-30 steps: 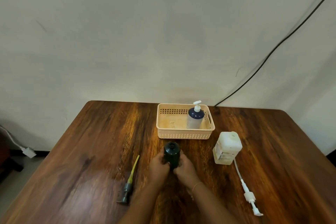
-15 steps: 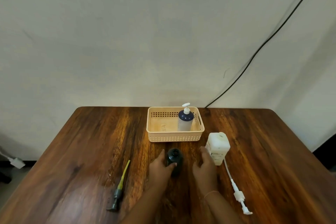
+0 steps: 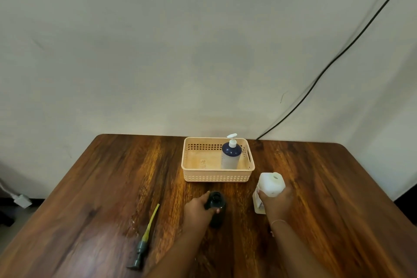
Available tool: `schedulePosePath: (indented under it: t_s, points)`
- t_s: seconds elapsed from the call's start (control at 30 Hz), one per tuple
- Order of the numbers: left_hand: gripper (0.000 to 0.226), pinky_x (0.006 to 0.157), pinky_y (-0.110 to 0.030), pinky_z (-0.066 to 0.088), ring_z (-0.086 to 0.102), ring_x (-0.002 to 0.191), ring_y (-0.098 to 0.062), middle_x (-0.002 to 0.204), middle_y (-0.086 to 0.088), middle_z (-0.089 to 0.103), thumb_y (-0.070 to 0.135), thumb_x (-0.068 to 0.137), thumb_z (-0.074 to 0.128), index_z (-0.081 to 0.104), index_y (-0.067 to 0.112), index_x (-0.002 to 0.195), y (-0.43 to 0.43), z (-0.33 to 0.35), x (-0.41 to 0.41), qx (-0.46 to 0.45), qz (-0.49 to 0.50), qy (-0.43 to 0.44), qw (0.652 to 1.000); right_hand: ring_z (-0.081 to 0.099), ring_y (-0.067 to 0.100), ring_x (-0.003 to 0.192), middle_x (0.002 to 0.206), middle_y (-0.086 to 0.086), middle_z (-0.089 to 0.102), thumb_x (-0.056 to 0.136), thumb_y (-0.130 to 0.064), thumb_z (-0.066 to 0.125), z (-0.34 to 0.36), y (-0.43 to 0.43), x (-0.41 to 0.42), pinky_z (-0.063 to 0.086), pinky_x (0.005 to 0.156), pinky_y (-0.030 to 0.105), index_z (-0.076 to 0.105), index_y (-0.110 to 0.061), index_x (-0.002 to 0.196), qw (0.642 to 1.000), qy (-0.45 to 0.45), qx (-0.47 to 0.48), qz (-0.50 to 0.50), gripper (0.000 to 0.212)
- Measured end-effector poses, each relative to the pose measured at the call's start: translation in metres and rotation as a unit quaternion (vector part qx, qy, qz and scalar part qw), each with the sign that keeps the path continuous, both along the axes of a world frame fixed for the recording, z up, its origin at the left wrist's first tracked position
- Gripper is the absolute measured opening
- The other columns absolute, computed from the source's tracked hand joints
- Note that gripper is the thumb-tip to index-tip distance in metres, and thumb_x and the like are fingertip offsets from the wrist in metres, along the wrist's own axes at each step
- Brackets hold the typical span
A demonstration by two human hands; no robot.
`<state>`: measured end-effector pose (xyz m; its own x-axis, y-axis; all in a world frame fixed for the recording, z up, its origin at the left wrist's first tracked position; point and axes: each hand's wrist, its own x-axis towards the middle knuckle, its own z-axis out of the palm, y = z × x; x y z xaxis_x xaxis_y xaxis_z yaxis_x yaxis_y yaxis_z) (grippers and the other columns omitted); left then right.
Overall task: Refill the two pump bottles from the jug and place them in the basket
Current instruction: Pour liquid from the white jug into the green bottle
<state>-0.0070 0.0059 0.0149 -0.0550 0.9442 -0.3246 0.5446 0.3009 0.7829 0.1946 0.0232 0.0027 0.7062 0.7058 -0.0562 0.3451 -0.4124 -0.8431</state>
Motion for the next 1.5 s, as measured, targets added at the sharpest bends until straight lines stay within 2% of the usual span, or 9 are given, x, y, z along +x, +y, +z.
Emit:
schedulePosePath:
  t_s: [0.23,0.33,0.47,0.6,0.77,0.9,0.97,1.23,1.5]
  points:
    - [0.062,0.099,-0.029,0.046,0.050,0.122,-0.017,0.135,-0.002,0.053,0.018,0.082,0.071,0.045,0.020,0.138,0.007,0.000,0.001,-0.009,-0.006,0.028,1.000,0.052,0.037,0.115,0.129,0.016,0.052,0.062,-0.021,0.084,0.003,-0.007,0.002,0.048,0.092,0.052,0.040,-0.009,0.128,1.000,0.008,0.009,0.003,0.080]
    - [0.062,0.100,-0.032,0.048,0.051,0.121,-0.016,0.134,-0.001,0.055,0.017,0.080,0.072,0.047,0.020,0.137,0.009,0.000,0.001,-0.020,-0.008,0.029,0.999,0.054,0.035,0.113,0.127,0.014,0.055,0.060,-0.025,0.085,0.007,-0.012,-0.006,0.051,0.088,0.050,0.043,-0.011,0.127,0.999,-0.039,0.020,0.027,0.080]
    - [0.062,0.097,-0.033,0.051,0.053,0.118,-0.015,0.133,-0.001,0.055,0.017,0.079,0.073,0.048,0.021,0.136,0.012,0.001,-0.001,-0.031,-0.014,0.025,0.999,0.057,0.028,0.110,0.123,0.008,0.058,0.062,-0.029,0.083,0.015,-0.019,-0.017,0.052,0.083,0.043,0.044,-0.017,0.128,0.984,-0.123,0.044,0.119,0.077]
    - [0.062,0.095,-0.033,0.052,0.053,0.116,-0.015,0.132,-0.001,0.055,0.016,0.078,0.073,0.049,0.021,0.135,0.014,0.000,-0.001,-0.038,-0.010,0.020,0.999,0.061,0.027,0.109,0.122,0.009,0.062,0.060,-0.027,0.085,0.016,-0.024,-0.027,0.056,0.081,0.046,0.049,-0.014,0.127,0.933,-0.281,0.084,0.210,0.077]
    - [0.059,0.091,-0.030,0.053,0.055,0.114,-0.016,0.130,-0.001,0.057,0.015,0.080,0.071,0.049,0.021,0.135,0.015,-0.001,0.000,-0.043,-0.005,0.025,0.999,0.063,0.030,0.108,0.119,0.010,0.065,0.056,-0.025,0.087,0.017,-0.024,-0.035,0.054,0.079,0.053,0.053,-0.012,0.124,0.864,-0.415,0.091,0.271,0.077]
    - [0.053,0.073,-0.020,0.051,0.057,0.097,-0.010,0.120,0.000,0.062,0.014,0.082,0.070,0.054,0.021,0.132,0.016,0.000,0.001,-0.035,-0.001,0.034,0.999,0.063,0.029,0.108,0.119,0.007,0.066,0.056,-0.025,0.087,0.020,-0.025,-0.042,0.052,0.079,0.053,0.058,-0.014,0.123,0.813,-0.499,0.070,0.294,0.074]
    - [0.052,0.066,-0.016,0.047,0.056,0.092,-0.008,0.119,0.001,0.062,0.013,0.083,0.069,0.054,0.021,0.132,0.016,0.001,0.001,-0.037,0.007,0.030,0.999,0.063,0.029,0.108,0.119,0.006,0.066,0.055,-0.023,0.088,0.021,-0.024,-0.042,0.051,0.082,0.052,0.059,-0.016,0.122,0.799,-0.516,0.071,0.300,0.073]
    - [0.051,0.083,-0.023,0.054,0.059,0.097,-0.011,0.115,0.001,0.063,0.013,0.083,0.069,0.054,0.020,0.131,0.015,0.000,0.001,-0.030,0.011,0.029,0.999,0.064,0.030,0.106,0.116,0.006,0.068,0.049,-0.021,0.090,0.030,-0.021,-0.046,0.047,0.086,0.049,0.061,-0.016,0.119,0.772,-0.542,0.089,0.321,0.076]
    - [0.055,0.081,-0.025,0.056,0.059,0.096,-0.011,0.116,0.001,0.063,0.012,0.082,0.070,0.052,0.022,0.133,0.015,0.000,0.001,-0.027,0.016,0.026,0.999,0.065,0.030,0.104,0.114,0.007,0.069,0.046,-0.023,0.091,0.036,-0.018,-0.049,0.049,0.084,0.048,0.063,-0.016,0.117,0.752,-0.558,0.082,0.340,0.077]
